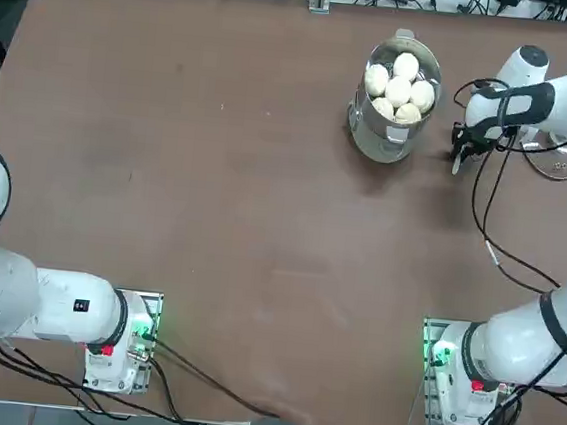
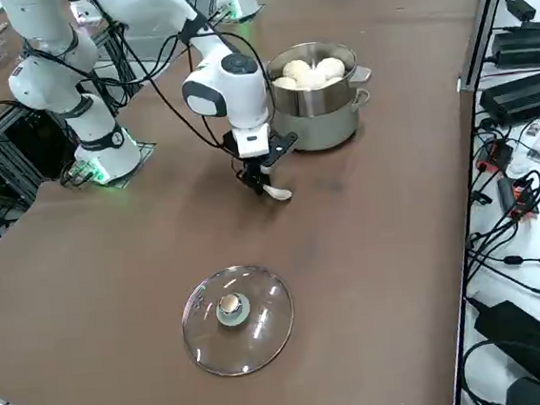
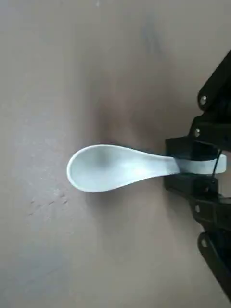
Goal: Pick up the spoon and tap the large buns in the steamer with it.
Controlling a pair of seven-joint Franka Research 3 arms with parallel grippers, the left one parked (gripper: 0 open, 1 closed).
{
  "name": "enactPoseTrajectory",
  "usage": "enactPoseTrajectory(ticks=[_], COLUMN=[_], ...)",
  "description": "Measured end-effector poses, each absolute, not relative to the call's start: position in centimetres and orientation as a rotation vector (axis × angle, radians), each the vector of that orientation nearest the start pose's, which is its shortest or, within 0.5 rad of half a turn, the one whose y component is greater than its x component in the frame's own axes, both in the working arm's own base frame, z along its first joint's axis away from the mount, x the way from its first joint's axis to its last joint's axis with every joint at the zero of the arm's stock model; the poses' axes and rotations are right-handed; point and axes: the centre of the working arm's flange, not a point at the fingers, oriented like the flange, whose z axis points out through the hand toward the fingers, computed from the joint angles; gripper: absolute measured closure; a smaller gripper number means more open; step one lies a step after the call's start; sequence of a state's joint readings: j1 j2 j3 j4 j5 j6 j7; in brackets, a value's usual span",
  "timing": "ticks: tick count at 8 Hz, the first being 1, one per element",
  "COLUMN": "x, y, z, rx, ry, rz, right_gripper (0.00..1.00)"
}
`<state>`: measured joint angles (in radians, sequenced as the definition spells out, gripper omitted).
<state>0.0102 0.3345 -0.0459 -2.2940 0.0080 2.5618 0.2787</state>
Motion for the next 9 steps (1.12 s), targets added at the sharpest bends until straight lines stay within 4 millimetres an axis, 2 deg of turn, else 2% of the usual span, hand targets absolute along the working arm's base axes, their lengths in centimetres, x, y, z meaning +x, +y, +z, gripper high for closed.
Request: enactPoseTrajectory(ticks=[1,2,3,5,7,8,9], x=[52.6,53.1,53.7,55.0,55.9,55.9,55.6], y=[-2.0,-2.0,-1.8,-0.7,2.2,4.5,7.1], z=[21.1,23.2,26.0,33.3,40.5,43.2,44.9], rx=[-3.118,-3.116,-3.115,-3.117,-3.128,-3.136,-3.143], ry=[0.501,0.499,0.494,0.462,0.379,0.319,0.244], rz=[0.096,0.094,0.109,0.186,0.184,0.172,0.16], right_gripper=[0.83,0.83,0.83,0.83,0.83,0.83,0.83])
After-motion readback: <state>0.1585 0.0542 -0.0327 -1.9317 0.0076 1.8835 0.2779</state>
